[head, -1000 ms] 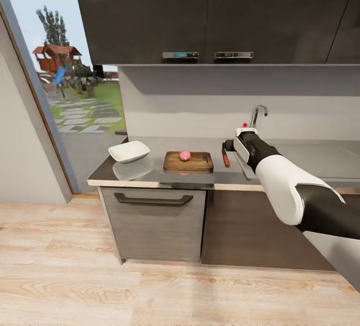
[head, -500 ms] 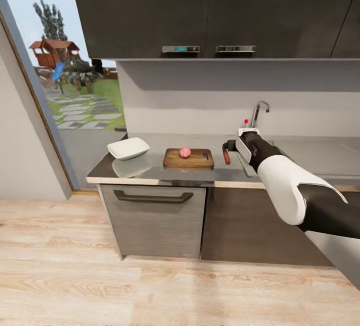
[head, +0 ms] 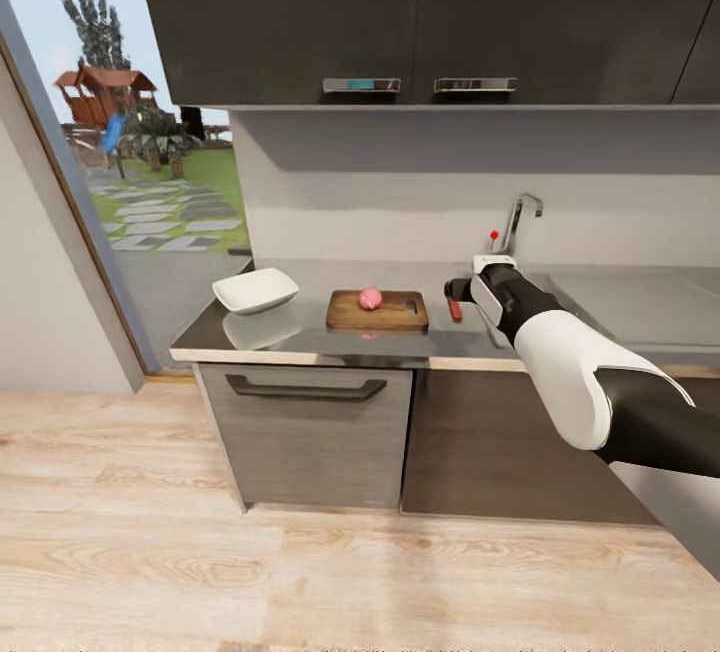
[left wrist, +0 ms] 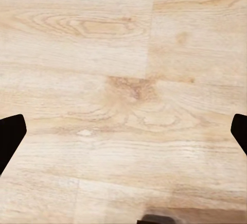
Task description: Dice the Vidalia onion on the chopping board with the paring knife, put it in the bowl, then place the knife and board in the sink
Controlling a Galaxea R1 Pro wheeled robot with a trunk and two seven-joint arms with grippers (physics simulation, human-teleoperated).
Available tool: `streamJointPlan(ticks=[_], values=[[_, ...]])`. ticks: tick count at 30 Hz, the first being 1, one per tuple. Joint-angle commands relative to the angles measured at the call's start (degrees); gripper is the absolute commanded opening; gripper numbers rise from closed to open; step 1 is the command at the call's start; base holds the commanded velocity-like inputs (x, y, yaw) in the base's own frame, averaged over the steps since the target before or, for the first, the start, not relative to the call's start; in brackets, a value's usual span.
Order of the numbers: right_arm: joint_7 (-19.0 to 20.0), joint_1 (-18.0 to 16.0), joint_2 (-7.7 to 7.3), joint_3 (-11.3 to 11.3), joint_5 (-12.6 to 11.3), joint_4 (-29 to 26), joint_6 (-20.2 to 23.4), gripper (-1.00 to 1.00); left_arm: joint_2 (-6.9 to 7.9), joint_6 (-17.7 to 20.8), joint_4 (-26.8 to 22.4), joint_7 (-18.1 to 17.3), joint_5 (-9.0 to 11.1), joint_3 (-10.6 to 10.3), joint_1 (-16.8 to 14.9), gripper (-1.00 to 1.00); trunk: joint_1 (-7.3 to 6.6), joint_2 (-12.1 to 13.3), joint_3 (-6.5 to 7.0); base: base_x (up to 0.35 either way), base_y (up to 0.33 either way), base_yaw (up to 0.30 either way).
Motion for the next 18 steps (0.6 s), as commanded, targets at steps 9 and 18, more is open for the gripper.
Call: streamJointPlan(ticks=[9,18], values=[[0.2,0.0,-0.06,-0.6,0.5,-0.1,0.1,1.00,-0.03,-0.3,0.2,0.2,0.2,-0.5,-0.1,1.00,0.00,0.0,-0.89,0.035,0.000,0.000],[0.3,0.0,-0.10,-0.6,0.5,-0.1,0.1,1.00,-0.03,-0.3,0.2,0.2,0.2,-0.5,-0.1,1.00,0.00,0.0,-1.67,0.188,-0.043,0.000]])
